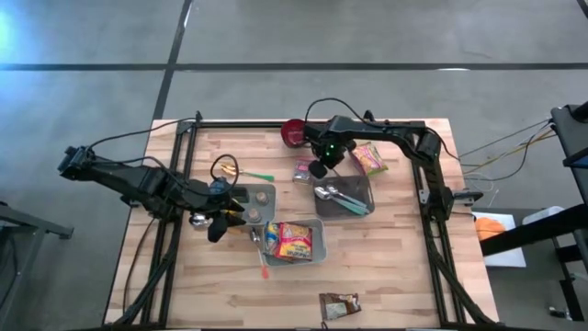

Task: Pick & Place Food Item
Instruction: Put the black spoon into the black bin

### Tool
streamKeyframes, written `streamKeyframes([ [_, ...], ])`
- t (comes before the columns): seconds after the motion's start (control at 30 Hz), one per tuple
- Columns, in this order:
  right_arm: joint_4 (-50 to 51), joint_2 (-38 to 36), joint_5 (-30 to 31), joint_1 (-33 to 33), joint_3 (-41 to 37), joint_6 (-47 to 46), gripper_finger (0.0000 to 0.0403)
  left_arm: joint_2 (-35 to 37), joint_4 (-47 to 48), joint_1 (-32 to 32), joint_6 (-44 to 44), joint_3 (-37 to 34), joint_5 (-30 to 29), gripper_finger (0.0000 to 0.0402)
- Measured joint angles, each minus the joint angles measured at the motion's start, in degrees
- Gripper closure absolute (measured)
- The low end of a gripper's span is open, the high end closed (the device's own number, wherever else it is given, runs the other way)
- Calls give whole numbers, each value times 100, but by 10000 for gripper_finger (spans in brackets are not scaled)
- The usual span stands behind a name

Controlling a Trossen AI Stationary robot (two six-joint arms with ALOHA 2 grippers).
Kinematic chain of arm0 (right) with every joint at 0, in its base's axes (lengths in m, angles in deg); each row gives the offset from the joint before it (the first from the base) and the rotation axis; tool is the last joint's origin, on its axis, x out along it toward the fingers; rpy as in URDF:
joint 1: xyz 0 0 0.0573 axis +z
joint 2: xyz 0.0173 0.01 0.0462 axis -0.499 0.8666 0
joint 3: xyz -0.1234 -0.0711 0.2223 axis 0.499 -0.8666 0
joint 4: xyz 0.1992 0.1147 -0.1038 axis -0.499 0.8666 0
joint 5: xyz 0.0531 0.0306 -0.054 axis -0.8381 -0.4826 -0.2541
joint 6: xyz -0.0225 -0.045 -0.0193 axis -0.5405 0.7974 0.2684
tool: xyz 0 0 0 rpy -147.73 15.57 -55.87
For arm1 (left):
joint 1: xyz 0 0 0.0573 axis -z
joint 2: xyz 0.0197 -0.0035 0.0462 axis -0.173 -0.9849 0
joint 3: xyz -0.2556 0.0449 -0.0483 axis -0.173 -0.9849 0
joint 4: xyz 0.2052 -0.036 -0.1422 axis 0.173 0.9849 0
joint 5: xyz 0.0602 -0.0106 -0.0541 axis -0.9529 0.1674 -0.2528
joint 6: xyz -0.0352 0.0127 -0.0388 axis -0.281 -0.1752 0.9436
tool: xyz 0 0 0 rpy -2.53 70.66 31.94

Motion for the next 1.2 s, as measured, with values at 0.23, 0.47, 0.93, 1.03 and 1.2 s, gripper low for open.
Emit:
streamKeyframes([
  [0.23, -3, -303, 269, -2, 2, 60, 395, -1, -1, 0, -2, 0, 4, 184],
  [0.47, -2, -680, 435, -4, 0, 137, 395, -1, 3, 0, -17, 0, 17, 184],
  [0.93, 519, -2015, 169, 173, -2, 450, 395, 0, -1, -1, -194, 7, 19, 184],
  [1.03, 625, -2342, -80, 320, -2, 555, 395, 0, -24, -7, -198, 7, -42, 184],
  [1.2, 1002, -2705, -136, 632, -2, 577, 395, 0, -402, -7, -381, 7, -283, 184],
])
